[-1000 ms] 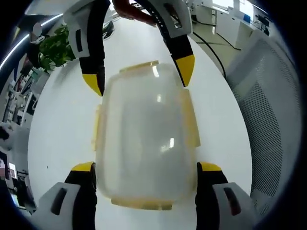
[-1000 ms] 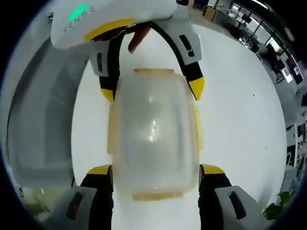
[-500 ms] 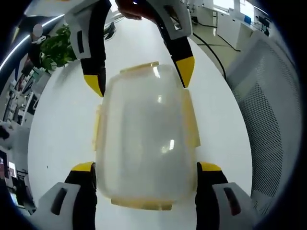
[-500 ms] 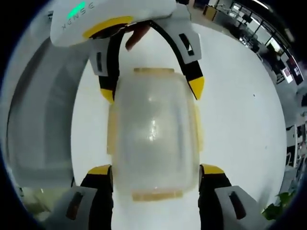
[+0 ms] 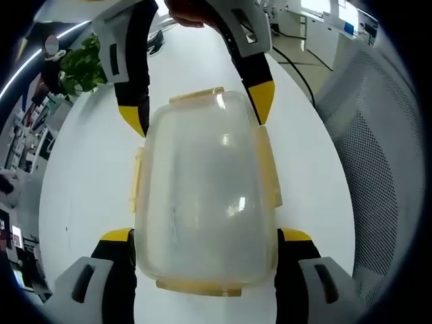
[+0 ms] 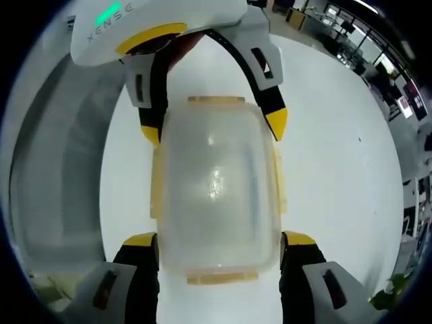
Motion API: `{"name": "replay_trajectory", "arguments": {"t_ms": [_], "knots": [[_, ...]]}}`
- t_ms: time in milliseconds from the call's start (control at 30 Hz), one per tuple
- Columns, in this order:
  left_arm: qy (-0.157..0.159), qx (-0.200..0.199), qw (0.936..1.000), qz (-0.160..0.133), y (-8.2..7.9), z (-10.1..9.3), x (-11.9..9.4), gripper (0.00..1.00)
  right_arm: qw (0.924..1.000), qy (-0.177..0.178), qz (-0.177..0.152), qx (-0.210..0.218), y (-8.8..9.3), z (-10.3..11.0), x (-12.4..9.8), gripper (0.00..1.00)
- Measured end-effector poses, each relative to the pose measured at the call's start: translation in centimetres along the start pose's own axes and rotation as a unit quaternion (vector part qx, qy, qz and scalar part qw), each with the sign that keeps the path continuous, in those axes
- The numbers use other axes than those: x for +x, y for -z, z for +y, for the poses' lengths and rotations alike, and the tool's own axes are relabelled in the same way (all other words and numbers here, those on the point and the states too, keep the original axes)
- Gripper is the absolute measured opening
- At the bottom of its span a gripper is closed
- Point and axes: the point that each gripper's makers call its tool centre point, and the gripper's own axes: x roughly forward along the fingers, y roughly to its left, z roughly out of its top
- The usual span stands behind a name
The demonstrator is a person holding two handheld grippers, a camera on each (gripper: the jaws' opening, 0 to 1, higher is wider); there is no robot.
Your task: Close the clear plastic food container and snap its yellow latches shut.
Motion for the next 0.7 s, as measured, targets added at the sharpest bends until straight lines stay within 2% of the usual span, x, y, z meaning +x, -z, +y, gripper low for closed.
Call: {"name": "replay_trajectory", "arguments": {"t_ms": [333,700], "knots": [[-0.002,-0.006,1.0000,0.001,1.3,-0.3,-0.6,0.85,1.0000,-0.003,-0.003,0.000,-1.3,0.2,0.5,0.73],[-0.004,-0.014,0.9999,0.008,3.3,-0.6,-1.6,0.86,1.0000,-0.005,-0.007,-0.005,-3.7,0.4,1.1,0.73]]}}
